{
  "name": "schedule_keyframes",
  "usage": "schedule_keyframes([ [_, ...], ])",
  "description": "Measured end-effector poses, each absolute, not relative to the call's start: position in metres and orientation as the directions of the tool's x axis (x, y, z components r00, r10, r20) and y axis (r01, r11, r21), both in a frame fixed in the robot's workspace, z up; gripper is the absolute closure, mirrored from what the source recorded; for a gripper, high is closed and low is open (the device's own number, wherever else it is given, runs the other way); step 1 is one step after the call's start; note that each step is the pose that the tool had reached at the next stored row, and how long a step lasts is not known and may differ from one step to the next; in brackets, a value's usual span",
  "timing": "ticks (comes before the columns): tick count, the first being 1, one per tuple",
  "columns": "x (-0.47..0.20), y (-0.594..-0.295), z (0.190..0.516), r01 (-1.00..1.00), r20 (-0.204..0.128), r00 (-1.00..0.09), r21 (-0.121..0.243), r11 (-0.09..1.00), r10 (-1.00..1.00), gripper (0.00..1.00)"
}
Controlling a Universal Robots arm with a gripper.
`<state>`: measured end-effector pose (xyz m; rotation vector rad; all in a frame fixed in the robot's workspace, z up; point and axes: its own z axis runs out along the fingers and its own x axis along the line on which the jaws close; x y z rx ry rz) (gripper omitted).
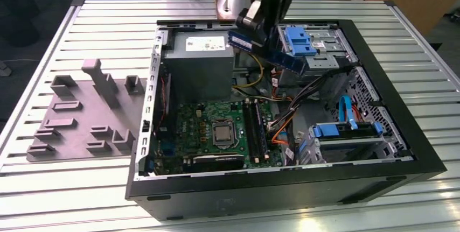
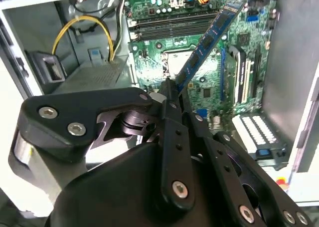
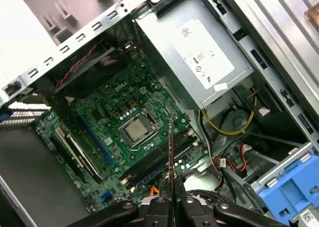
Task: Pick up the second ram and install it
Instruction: 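Insert the second ram into the second slot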
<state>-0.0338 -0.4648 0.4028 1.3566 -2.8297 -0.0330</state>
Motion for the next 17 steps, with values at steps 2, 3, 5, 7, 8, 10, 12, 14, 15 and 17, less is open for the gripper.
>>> schedule_keyframes([
  [2,-0.0337,-0.4648,0.4019,-0.756,-0.006,-0.655,0.02,0.654,-0.756,0.86],
  [3,-0.0337,-0.4648,0.4015,-0.744,-0.006,-0.668,0.02,0.668,-0.744,0.86],
  [5,-0.0337,-0.4648,0.4006,-0.72,-0.005,-0.694,0.02,0.694,-0.72,0.86],
  [7,-0.0338,-0.4648,0.3998,-0.695,-0.005,-0.719,0.019,0.719,-0.695,0.86],
  [8,-0.0338,-0.4648,0.3994,-0.683,-0.004,-0.731,0.019,0.731,-0.683,0.86],
  [10,-0.0337,-0.4648,0.3986,-0.657,-0.004,-0.754,0.018,0.754,-0.657,0.86],
  [12,-0.0337,-0.4648,0.3979,-0.63,-0.003,-0.776,0.018,0.776,-0.63,0.86],
  [14,-0.0337,-0.4648,0.3972,-0.605,-0.003,-0.796,0.017,0.796,-0.605,0.86],
  [15,-0.0337,-0.4648,0.3969,-0.592,-0.003,-0.806,0.017,0.806,-0.592,0.86],
  [17,-0.0337,-0.4648,0.3962,-0.565,-0.003,-0.825,0.017,0.825,-0.565,0.86],
])
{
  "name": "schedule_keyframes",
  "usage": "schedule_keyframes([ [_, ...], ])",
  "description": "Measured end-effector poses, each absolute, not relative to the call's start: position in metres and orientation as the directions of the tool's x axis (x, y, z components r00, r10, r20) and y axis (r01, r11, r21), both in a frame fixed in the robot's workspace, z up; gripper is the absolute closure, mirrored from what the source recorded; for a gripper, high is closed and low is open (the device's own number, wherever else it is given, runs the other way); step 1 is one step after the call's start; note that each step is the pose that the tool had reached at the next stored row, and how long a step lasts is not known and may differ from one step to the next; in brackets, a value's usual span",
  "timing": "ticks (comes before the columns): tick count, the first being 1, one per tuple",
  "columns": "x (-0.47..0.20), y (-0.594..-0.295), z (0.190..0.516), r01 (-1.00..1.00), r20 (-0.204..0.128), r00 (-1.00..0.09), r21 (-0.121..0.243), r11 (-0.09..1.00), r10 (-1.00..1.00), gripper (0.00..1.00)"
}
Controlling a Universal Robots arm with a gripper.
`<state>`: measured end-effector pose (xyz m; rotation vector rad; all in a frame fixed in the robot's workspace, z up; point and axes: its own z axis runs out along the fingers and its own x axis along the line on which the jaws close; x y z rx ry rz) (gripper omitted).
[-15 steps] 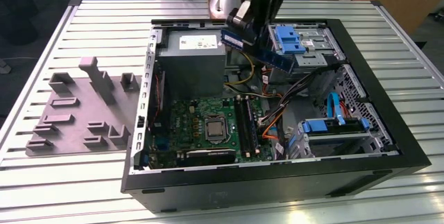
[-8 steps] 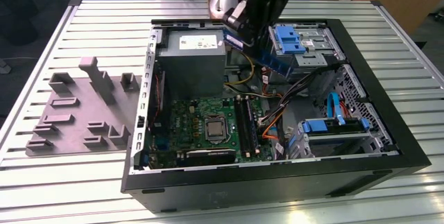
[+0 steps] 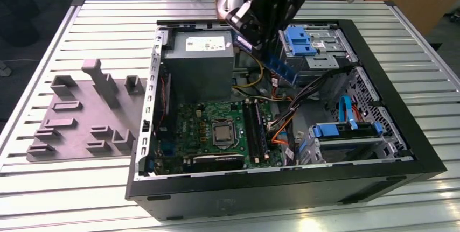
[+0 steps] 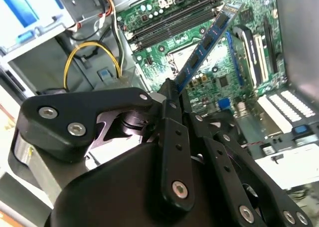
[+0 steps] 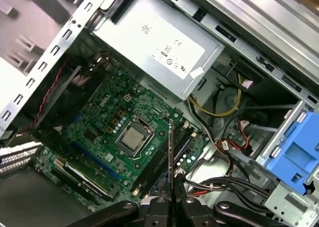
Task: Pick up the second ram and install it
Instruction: 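Insert the second ram into the second slot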
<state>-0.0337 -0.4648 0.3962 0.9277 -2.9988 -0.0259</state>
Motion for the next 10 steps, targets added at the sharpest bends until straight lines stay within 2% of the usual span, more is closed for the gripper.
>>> schedule_keyframes([
  [10,-0.0338,-0.4648,0.3936,-0.434,-0.002,-0.901,0.015,0.901,-0.434,0.86],
])
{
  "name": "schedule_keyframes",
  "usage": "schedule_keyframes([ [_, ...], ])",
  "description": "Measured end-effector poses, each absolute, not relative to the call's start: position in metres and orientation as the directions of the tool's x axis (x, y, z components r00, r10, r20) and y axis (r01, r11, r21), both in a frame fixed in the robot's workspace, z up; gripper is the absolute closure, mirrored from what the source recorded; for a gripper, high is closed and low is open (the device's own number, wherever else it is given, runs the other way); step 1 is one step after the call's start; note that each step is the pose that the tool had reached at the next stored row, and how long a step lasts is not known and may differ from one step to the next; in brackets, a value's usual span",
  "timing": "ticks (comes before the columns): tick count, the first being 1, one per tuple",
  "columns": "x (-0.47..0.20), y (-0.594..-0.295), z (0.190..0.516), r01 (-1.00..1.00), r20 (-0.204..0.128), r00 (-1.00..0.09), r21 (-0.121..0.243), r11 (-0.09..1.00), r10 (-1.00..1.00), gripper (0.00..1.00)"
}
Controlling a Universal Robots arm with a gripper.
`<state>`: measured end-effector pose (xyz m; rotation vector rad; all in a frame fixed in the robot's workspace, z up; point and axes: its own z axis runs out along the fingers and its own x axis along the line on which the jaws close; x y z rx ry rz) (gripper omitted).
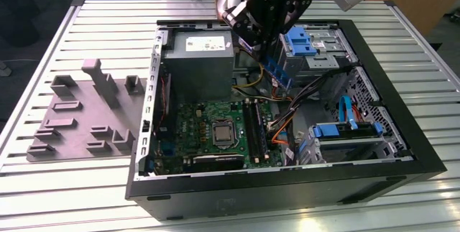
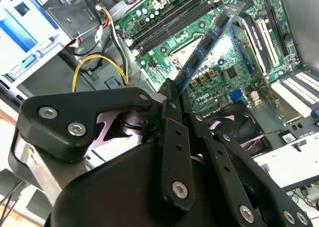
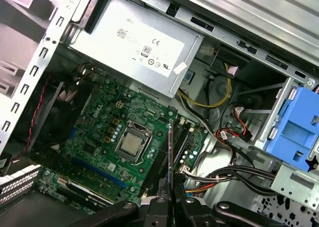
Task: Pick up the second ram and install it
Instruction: 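Insert the second ram into the second slot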
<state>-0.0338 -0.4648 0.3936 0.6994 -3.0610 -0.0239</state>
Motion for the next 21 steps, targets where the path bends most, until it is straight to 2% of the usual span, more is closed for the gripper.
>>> schedule_keyframes([
  [14,-0.0337,-0.4648,0.3936,-0.427,-0.002,-0.904,0.015,0.904,-0.427,0.86],
  [21,-0.0337,-0.4646,0.3928,-0.332,-0.002,-0.943,0.015,0.943,-0.332,0.86],
])
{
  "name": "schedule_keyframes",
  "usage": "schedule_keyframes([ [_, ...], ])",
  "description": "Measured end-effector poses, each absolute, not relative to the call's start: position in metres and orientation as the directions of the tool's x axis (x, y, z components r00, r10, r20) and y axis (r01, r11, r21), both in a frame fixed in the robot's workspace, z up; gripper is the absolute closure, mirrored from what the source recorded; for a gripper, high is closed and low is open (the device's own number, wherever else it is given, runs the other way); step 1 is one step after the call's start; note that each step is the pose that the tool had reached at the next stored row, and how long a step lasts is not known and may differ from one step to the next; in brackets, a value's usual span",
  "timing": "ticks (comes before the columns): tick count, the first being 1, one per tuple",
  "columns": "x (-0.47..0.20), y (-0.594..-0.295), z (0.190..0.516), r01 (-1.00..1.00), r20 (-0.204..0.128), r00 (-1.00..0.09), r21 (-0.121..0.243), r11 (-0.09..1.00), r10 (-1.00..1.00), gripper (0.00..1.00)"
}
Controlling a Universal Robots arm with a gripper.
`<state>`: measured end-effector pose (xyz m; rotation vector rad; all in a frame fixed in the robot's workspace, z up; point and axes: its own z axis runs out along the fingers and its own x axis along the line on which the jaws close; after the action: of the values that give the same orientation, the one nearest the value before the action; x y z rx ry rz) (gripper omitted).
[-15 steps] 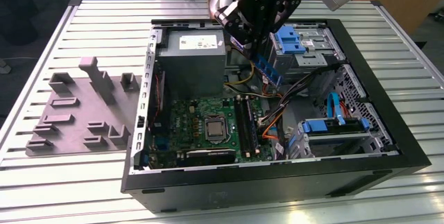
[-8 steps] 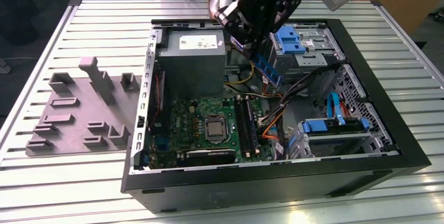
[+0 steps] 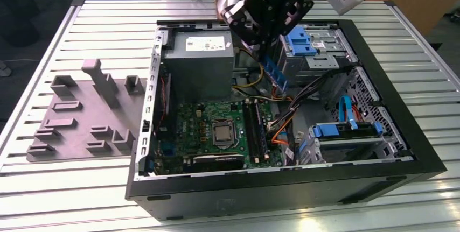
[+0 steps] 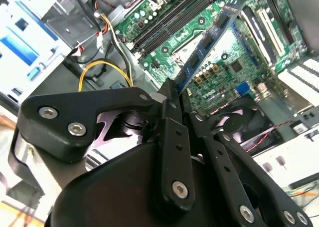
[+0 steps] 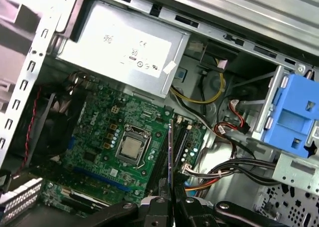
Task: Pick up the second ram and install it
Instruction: 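Insert the second ram into the second slot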
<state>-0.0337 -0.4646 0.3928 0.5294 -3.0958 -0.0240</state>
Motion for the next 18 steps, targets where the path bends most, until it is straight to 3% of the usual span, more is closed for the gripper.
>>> schedule_keyframes([
  [18,-0.0337,-0.4644,0.3898,-0.026,-0.002,-1.0,0.015,1.0,-0.026,0.86],
])
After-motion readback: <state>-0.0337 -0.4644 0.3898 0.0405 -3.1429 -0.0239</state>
